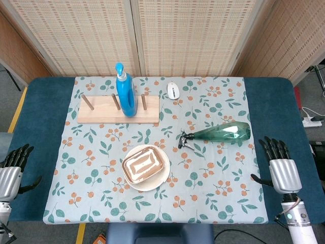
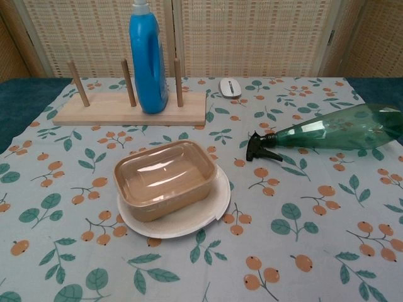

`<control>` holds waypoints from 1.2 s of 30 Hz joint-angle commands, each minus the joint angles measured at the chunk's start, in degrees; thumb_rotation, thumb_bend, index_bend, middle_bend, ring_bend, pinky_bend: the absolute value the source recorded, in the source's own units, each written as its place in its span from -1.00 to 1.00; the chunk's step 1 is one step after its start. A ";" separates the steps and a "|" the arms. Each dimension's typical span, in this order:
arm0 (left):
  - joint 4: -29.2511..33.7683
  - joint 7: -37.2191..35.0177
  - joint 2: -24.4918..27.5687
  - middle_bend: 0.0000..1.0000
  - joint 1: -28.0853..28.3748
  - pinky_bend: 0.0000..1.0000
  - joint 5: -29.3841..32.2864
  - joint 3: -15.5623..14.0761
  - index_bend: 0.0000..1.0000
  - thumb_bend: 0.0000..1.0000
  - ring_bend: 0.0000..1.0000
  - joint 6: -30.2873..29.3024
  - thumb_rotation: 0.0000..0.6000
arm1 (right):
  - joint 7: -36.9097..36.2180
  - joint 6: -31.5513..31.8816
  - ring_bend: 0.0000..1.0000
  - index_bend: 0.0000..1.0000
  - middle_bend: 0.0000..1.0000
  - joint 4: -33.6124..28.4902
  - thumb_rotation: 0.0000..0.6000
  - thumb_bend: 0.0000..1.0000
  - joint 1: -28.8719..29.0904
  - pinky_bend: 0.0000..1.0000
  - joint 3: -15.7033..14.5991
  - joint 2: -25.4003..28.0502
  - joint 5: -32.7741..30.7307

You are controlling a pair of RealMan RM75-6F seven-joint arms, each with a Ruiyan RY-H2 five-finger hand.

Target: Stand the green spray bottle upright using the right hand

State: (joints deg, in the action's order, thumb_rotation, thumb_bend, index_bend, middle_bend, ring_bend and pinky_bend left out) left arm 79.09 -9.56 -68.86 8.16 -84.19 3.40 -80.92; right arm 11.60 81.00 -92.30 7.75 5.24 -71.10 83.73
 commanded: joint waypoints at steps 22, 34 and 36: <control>-0.06 -0.69 0.13 -1.00 -0.12 -1.00 -0.79 -0.38 -1.00 -0.51 -1.00 -0.73 1.00 | 0.33 -3.38 -1.00 -1.00 -1.00 1.97 1.00 -1.00 2.57 -1.00 0.77 -0.87 -1.99; -3.69 6.67 -3.62 -1.00 -0.14 -1.00 1.33 1.27 -1.00 -0.51 -1.00 -2.33 1.00 | -2.46 -14.49 -1.00 -0.80 -0.88 5.37 1.00 -1.00 13.54 -1.00 3.93 -0.13 0.49; -3.87 6.67 -3.78 -1.00 -0.11 -1.00 1.52 1.39 -1.00 -0.51 -1.00 -2.27 1.00 | -1.09 -18.37 -1.00 -0.80 -0.87 4.69 1.00 -1.00 15.78 -1.00 4.71 0.67 -1.57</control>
State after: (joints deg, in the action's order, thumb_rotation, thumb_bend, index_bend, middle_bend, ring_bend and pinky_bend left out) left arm 75.37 -2.98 -72.50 8.03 -82.84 4.65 -83.17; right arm 10.28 66.85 -86.92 20.84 8.78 -71.66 83.98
